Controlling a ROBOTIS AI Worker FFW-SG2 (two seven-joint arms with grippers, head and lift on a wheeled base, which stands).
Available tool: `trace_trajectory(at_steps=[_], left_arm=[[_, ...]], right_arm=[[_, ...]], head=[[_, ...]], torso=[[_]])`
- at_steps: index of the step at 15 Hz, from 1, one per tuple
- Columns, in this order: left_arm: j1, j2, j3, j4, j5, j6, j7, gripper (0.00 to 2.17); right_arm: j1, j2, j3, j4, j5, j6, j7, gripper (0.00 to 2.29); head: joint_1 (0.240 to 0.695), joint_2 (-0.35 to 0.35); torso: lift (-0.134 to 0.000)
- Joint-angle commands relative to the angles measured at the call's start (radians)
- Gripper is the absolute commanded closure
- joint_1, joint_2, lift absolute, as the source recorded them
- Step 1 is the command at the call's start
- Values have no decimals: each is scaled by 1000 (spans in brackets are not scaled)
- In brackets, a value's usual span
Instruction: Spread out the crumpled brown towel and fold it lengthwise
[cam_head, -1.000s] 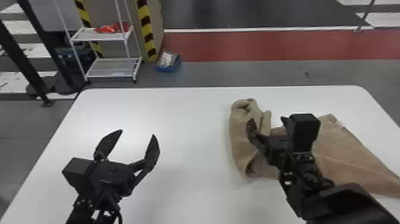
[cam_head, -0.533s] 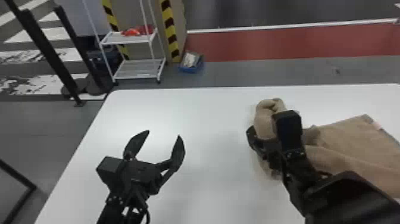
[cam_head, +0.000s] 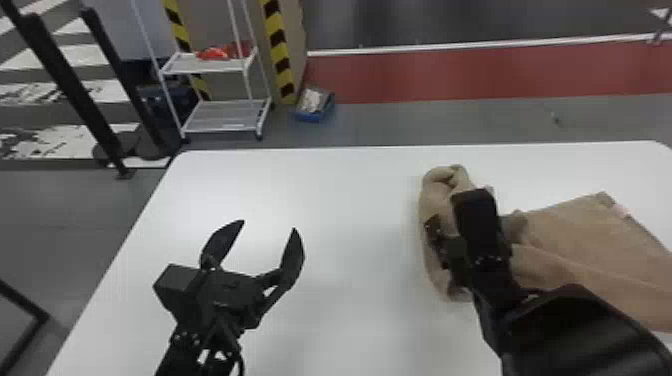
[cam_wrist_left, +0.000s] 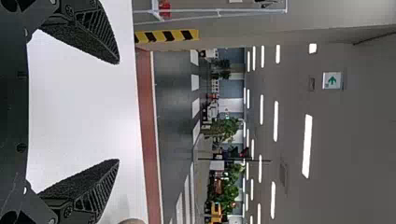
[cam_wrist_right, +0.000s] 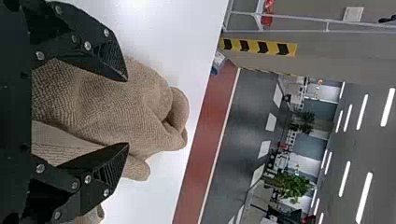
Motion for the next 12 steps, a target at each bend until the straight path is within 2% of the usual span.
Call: trace_trajectory(at_steps=[1, 2, 3, 8, 9, 12], left_arm=[[0, 3, 1, -1, -1, 2, 2, 137], [0, 2, 1, 1, -1, 2, 0, 137], [0, 3, 1, -1, -1, -1, 2, 137], [-8, 3, 1, 4, -3, 2, 2, 137], [-8, 2, 1, 6, -3, 2, 2, 137], [-15, 2, 1, 9, -3, 2, 6, 137]], right_arm=[[-6, 0, -9, 10, -9, 0, 0, 907], [-9, 0, -9, 10, -12, 9, 0, 1335], [-9, -2, -9, 10, -10, 9, 0, 1521], [20, -8, -11, -17, -4, -92, 3, 1571], [22, -11, -8, -37, -4, -123, 21, 1571], [27, -15, 3, -77, -45, -181, 190, 1571]], head=[[695, 138], [695, 135], [695, 133], [695, 130], [695, 131], [695, 156]], torso=[[-128], [-128], [-128], [-128], [-128], [-128]])
